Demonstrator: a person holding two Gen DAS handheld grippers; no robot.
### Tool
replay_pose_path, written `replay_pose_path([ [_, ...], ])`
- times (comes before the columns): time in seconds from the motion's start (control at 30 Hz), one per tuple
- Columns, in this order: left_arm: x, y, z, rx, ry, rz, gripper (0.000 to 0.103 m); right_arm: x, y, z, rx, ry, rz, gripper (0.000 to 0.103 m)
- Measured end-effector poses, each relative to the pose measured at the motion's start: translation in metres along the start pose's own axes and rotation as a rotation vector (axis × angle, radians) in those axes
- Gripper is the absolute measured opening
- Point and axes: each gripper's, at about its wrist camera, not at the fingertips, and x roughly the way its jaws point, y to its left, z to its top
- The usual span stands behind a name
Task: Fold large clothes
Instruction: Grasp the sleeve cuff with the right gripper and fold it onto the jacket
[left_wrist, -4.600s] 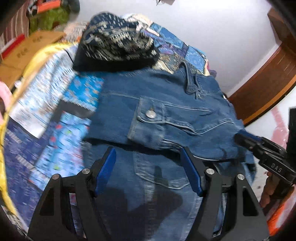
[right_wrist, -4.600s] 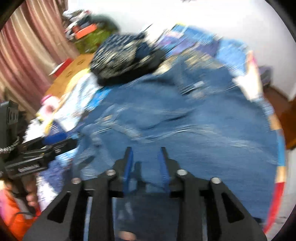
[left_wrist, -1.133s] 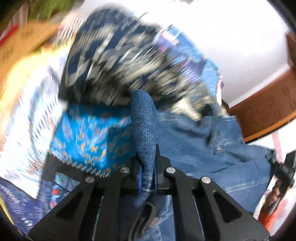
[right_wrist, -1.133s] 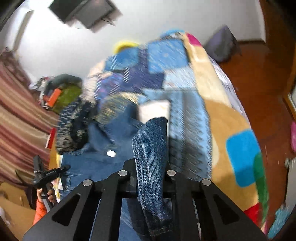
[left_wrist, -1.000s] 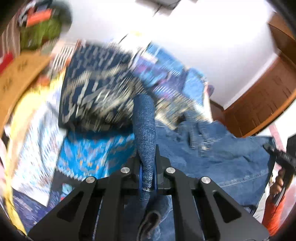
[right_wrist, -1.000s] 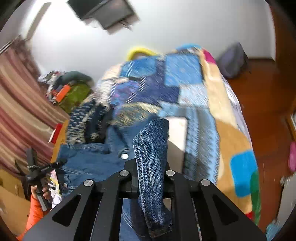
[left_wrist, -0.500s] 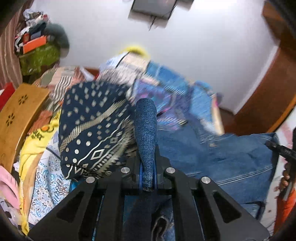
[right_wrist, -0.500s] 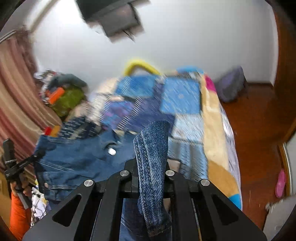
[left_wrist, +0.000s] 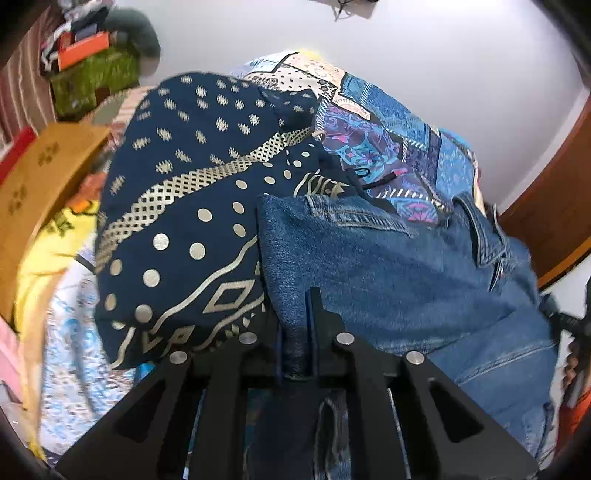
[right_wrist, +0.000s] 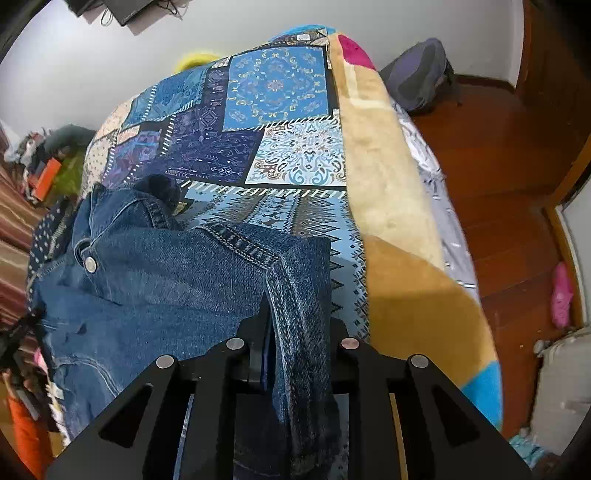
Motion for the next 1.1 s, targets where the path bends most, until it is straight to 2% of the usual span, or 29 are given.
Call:
replay_pose_path([
  [0.1, -0.010, -0.005, -0.001, 0.028, 0.005, 0.040, 0.012, -0.014, 0.007, -0.002, -0.019, 0.008, -0.023, 0.017],
  [0.13, -0.014, -0.005, -0.002, 0.032, 0.007, 0.052, 0.016, -0.024, 0.009, -0.003, -0.012, 0.005, -0.021, 0.017],
  [0.17, -0.021, -0.005, -0.003, 0.033, 0.010, 0.069, 0.017, -0.030, 0.010, -0.005, -0.005, 0.001, -0.017, 0.018],
  [0.3, -0.046, -0.002, -0.009, 0.031, 0.012, 0.057, 0.021, -0.058, 0.018, -0.014, -0.019, -0.025, -0.027, 0.030],
  [0.37, -0.065, 0.003, -0.015, 0.028, -0.003, 0.057, 0.026, -0.081, 0.027, -0.024, -0.067, -0.063, -0.066, 0.030],
  [0.43, -0.081, 0.005, -0.021, 0.029, -0.023, 0.066, 0.041, -0.097, 0.034, -0.032, -0.097, -0.084, -0.067, 0.030],
  [0.47, -0.090, 0.007, -0.025, 0.033, -0.034, 0.070, 0.043, -0.108, 0.038, -0.039, -0.113, -0.098, -0.066, 0.031],
  [0.53, -0.107, 0.010, -0.034, 0.047, -0.043, 0.071, 0.043, -0.128, 0.046, -0.052, -0.139, -0.127, -0.065, 0.038],
  [0.6, -0.123, 0.012, -0.044, 0.057, -0.042, 0.066, 0.044, -0.142, 0.052, -0.063, -0.156, -0.157, -0.067, 0.051],
  [0.77, -0.149, 0.018, -0.072, 0.073, -0.043, 0.078, 0.055, -0.172, 0.067, -0.095, -0.205, -0.225, -0.086, 0.061],
  [0.83, -0.156, 0.023, -0.086, 0.071, -0.028, 0.079, 0.060, -0.177, 0.072, -0.106, -0.214, -0.244, -0.086, 0.062],
  [0.93, -0.160, 0.029, -0.107, 0.069, 0.000, 0.063, 0.060, -0.183, 0.077, -0.122, -0.224, -0.255, -0.073, 0.062],
  [1.1, -0.150, 0.032, -0.149, 0.093, 0.090, 0.053, 0.060, -0.182, 0.077, -0.152, -0.225, -0.237, -0.064, 0.062],
])
